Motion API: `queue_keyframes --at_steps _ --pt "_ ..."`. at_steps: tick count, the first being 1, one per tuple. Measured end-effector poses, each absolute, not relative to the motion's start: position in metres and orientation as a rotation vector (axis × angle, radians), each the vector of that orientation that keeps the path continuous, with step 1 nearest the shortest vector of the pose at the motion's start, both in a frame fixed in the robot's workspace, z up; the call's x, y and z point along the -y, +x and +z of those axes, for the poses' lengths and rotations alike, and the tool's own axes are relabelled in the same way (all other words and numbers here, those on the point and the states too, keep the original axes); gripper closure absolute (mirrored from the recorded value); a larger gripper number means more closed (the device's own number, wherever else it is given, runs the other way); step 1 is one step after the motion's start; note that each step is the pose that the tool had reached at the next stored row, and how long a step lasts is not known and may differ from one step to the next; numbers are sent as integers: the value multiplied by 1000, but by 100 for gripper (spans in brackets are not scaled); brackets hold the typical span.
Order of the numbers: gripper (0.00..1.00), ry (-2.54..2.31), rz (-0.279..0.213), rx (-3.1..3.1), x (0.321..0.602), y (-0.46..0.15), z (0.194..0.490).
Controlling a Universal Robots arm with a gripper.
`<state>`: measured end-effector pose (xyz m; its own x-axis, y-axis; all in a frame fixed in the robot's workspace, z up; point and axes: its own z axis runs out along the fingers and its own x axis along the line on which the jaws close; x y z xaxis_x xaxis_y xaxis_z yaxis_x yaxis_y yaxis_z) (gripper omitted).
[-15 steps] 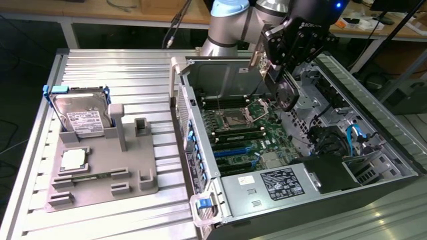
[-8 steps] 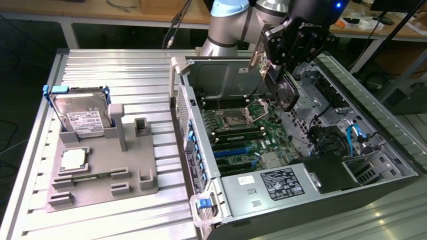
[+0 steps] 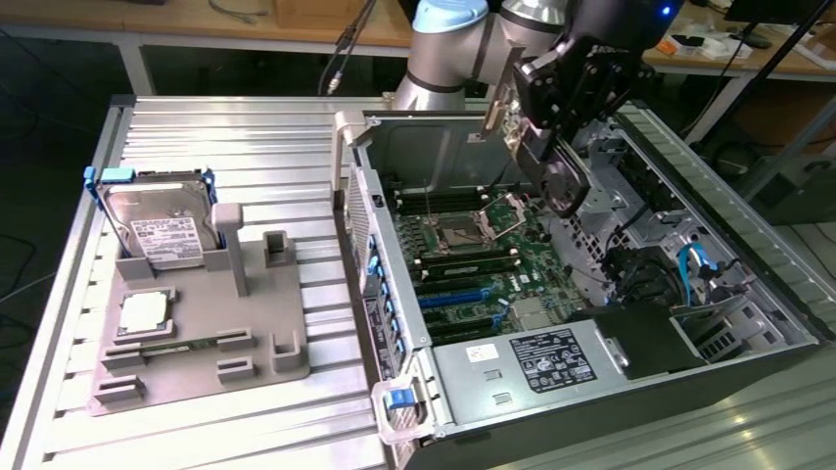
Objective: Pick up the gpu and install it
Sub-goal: 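Insert the gpu into the slot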
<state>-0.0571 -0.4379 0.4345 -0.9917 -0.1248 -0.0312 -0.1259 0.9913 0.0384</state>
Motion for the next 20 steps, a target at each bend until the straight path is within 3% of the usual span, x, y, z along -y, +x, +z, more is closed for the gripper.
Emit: queue_keyframes --at_steps 20 --pt "73 -808 71 -3014 438 -57 431"
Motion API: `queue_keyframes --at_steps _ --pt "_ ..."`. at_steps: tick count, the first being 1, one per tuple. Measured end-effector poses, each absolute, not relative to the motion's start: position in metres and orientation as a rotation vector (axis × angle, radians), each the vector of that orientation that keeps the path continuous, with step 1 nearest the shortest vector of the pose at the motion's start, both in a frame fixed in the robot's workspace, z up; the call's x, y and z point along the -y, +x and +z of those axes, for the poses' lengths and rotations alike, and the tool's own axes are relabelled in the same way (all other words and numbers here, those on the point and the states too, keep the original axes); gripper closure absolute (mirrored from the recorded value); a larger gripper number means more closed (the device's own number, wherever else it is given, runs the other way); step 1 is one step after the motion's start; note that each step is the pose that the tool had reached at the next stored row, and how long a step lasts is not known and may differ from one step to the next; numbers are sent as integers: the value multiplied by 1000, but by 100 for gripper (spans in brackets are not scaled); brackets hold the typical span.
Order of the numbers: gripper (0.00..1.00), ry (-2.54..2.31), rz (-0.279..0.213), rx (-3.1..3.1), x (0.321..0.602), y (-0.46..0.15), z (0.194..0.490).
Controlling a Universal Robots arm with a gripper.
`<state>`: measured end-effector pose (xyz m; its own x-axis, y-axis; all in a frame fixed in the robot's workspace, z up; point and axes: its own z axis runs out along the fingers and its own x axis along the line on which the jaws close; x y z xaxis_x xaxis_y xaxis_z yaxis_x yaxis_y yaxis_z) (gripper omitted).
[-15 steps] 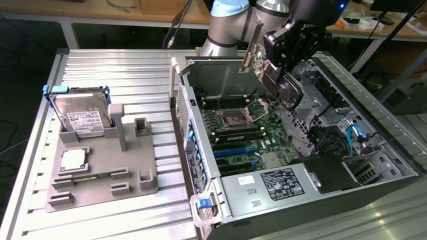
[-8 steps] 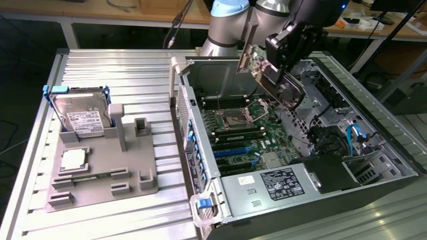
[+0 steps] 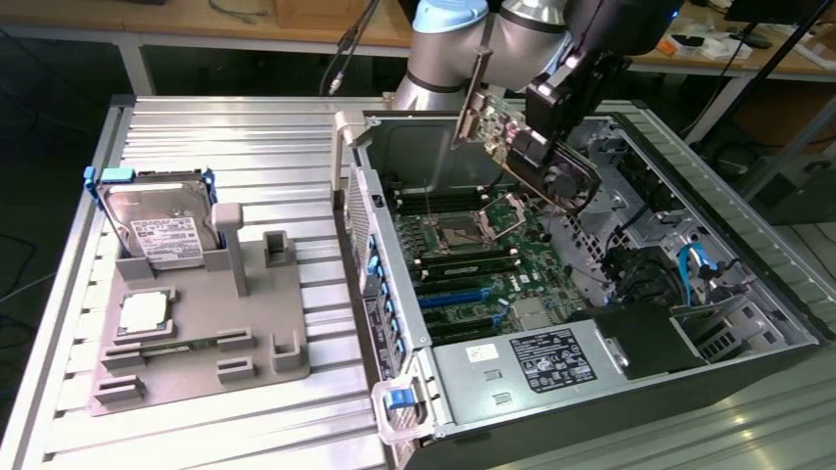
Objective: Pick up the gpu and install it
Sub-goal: 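Insert the gpu into the slot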
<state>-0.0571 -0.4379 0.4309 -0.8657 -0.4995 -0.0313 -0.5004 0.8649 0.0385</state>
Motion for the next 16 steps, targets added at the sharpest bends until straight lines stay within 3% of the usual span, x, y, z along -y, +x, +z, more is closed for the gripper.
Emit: queue_keyframes --at_steps 16 --pt "73 -1239 75 -2871 438 -57 427"
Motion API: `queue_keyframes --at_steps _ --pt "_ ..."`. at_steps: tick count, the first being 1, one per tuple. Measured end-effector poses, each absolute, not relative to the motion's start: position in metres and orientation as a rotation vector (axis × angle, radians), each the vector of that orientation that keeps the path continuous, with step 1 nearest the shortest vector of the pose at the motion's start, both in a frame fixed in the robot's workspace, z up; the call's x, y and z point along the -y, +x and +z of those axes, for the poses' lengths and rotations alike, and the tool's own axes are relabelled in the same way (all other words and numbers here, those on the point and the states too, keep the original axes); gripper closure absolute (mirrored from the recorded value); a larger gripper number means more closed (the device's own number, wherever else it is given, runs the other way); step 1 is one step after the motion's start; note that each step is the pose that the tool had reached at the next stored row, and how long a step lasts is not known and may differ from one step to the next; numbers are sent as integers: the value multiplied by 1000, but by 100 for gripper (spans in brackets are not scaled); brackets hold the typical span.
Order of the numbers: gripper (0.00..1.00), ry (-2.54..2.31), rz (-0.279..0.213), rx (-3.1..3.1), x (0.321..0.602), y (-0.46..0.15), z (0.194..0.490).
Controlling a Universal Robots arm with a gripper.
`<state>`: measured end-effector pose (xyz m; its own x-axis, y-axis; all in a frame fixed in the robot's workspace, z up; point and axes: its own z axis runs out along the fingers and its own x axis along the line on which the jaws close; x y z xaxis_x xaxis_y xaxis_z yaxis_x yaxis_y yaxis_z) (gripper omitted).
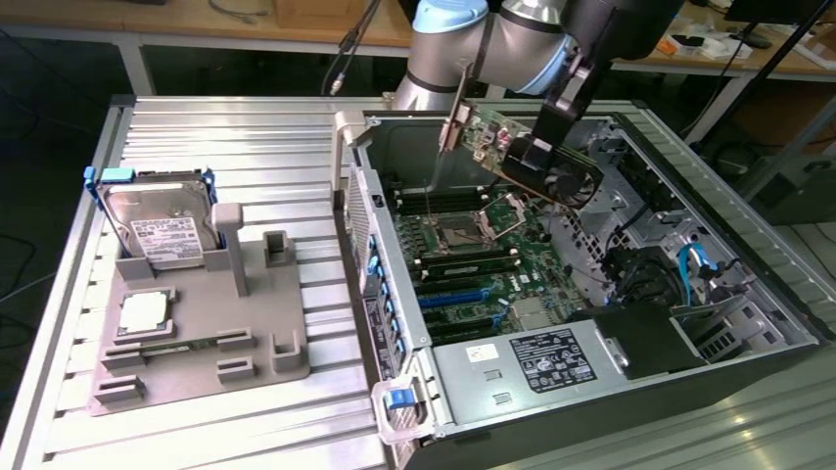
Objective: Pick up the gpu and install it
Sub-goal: 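Insert the gpu into the slot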
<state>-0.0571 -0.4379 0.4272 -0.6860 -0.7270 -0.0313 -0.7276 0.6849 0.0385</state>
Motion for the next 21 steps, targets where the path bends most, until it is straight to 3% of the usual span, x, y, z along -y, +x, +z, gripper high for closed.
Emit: queue_keyframes --at_steps 21 --pt "73 -1843 78 -2540 438 -57 422"
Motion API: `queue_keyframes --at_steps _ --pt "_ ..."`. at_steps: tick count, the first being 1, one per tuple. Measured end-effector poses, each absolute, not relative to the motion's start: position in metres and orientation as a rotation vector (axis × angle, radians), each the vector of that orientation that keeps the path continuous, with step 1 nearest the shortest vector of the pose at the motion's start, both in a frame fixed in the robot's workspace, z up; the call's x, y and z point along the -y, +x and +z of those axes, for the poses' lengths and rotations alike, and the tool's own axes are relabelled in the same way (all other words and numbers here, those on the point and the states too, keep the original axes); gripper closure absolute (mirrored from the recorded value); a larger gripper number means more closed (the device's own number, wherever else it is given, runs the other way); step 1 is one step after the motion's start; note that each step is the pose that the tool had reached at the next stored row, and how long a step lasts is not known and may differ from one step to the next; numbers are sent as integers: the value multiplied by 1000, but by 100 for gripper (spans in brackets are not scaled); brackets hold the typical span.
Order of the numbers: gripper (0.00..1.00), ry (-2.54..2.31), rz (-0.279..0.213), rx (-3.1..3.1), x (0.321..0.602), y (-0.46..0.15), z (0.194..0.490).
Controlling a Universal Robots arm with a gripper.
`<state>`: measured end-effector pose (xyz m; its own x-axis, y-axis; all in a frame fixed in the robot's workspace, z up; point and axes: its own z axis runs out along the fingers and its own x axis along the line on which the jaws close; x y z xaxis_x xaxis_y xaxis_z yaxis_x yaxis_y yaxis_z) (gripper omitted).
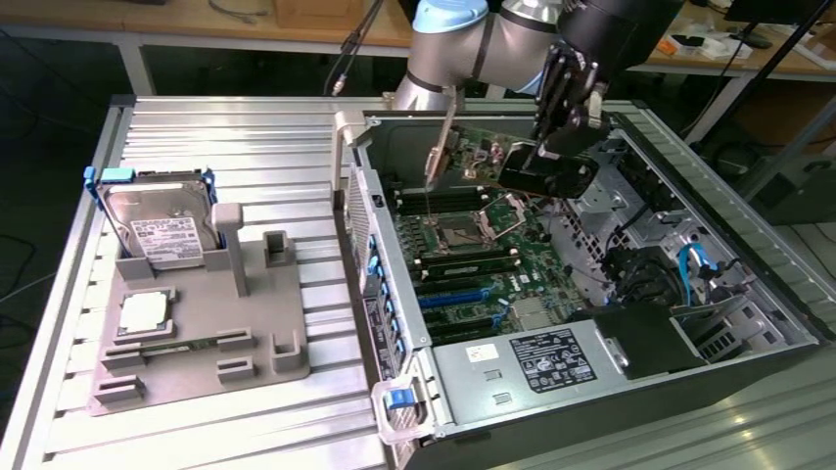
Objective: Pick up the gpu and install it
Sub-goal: 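Insert the gpu into the slot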
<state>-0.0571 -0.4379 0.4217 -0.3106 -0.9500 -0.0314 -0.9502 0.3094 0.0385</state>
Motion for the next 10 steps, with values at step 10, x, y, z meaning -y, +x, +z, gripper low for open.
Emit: queue_keyframes --at_steps 10 --pt "73 -2069 78 -2365 438 -57 420"
